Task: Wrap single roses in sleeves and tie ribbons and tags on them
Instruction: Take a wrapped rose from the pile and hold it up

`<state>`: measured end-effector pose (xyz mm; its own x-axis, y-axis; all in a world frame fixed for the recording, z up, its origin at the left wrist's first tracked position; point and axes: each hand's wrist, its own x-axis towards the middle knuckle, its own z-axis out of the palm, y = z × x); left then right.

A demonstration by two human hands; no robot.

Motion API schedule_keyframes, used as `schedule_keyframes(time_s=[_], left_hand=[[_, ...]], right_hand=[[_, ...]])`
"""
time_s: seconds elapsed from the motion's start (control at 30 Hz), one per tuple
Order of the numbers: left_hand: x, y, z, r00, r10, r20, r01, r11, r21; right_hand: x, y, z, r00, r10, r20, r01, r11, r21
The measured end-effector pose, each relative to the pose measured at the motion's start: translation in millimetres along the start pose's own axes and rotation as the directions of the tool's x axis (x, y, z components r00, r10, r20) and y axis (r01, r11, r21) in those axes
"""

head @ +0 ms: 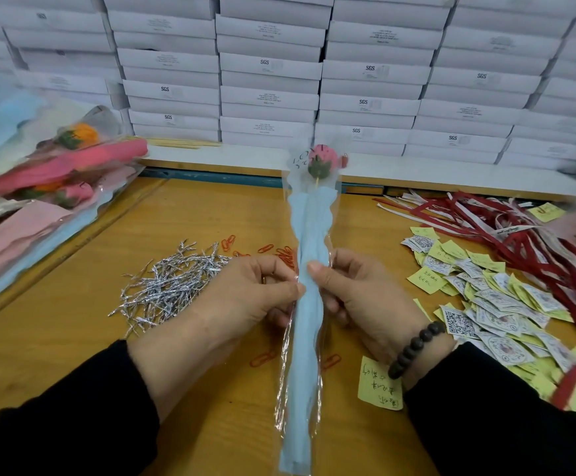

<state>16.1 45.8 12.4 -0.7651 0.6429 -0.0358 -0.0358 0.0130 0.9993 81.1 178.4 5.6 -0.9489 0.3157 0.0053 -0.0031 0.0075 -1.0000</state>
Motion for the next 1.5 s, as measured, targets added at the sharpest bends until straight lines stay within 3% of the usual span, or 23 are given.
schedule_keyframes(time_s=[0.1,0.27,0.53,0.97,1.27,1.5], left_hand=[[0.9,0.0,-1.6,0.999,-0.012,-0.031,0.011,0.998,-0.056],[1.4,0.3,-2.4,0.999,-0.003,-0.049,0.0,0.998,-0.057],[-0.8,3.4,0.5,0.999,0.009,-0.033,-0.01,0.999,-0.034],[0.6,0.6,-2.5,1.0,0.026,0.012,-0.027,0.999,0.046],[-2.3,3.7,-5.0,0.996,-0.028,0.079,0.033,0.998,-0.058],[-7.5,7.3,0.4,0.999,-0.015,0.052,0.01,0.996,0.084]], right_hand=[[1.5,-4.6,-5.5,0.998,0.045,-0.033,-0.048,0.995,-0.091],[-0.5,-12.5,-10.7,0.999,0.043,0.011,-0.041,0.994,-0.097],[-0.4,-11.6,-8.2,0.996,0.065,0.053,-0.065,0.998,-0.008],[0.7,-8.0,-4.7,0.993,0.101,0.061,-0.101,0.995,-0.005],[-0.9,-8.8,-2.8,0.995,0.084,0.045,-0.087,0.995,0.057],[-0.7,-7.3,-2.0,0.995,0.096,0.03,-0.097,0.994,0.046]])
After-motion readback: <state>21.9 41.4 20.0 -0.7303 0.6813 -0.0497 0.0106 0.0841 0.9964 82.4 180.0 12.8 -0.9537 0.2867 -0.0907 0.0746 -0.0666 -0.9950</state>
